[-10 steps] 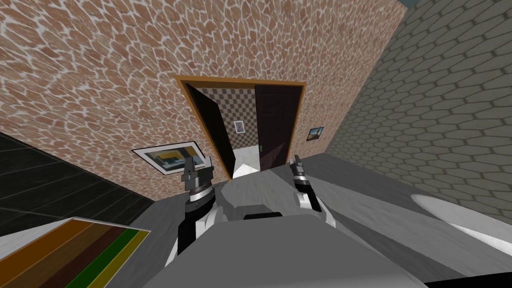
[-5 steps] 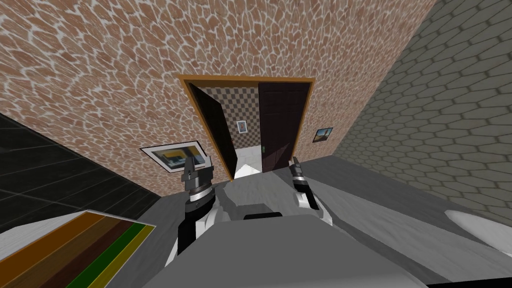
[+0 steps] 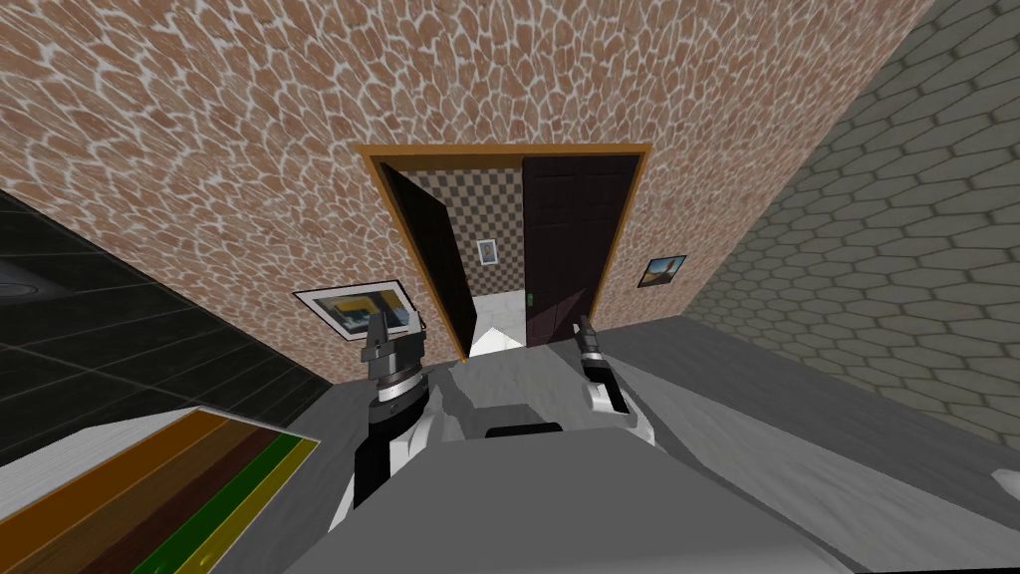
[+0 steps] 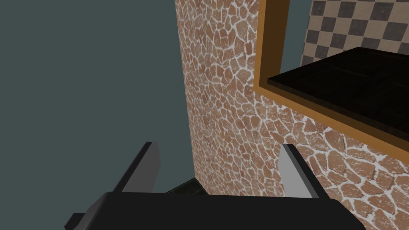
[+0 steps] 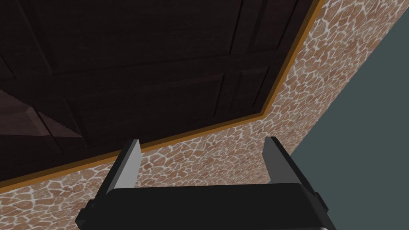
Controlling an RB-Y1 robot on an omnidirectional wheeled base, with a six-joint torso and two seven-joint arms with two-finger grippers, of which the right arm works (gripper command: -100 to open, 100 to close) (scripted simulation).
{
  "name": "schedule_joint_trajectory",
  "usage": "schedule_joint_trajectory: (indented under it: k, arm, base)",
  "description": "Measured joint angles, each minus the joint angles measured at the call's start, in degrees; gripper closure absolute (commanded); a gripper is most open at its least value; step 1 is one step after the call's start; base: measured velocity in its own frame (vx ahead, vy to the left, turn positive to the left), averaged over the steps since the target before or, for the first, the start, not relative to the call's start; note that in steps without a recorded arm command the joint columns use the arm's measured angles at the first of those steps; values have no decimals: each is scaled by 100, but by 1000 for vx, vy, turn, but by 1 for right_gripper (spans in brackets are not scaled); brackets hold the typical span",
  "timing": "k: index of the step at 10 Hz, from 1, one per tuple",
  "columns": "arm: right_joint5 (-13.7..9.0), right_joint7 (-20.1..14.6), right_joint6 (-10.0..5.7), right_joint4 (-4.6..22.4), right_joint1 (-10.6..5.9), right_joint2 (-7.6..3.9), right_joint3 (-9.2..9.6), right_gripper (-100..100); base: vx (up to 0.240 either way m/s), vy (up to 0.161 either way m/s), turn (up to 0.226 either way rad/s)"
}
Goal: Push the door open
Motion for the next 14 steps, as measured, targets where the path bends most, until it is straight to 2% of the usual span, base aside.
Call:
schedule_joint_trajectory:
  k: [2, 4, 6, 7, 10, 14]
  arm:
    - [-7, -35, -141, 368, -80, -41, -11, -100]
    - [-8, -20, -144, 667, -223, -36, -31, -100]
    - [-21, -54, -259, 1072, -361, -83, -57, -100]
    - [-25, -61, -257, 1172, -391, -92, -65, -100]
    - [-38, -89, -355, 1693, -585, -131, -97, -100]
    - [-43, -95, -424, 2132, -735, -136, -121, -100]
  base:
    - [97, -20, 108]
    - [102, -20, 104]
    - [96, -13, 103]
    - [112, -23, 103]
    - [94, -25, 97]
    - [69, -20, 72]
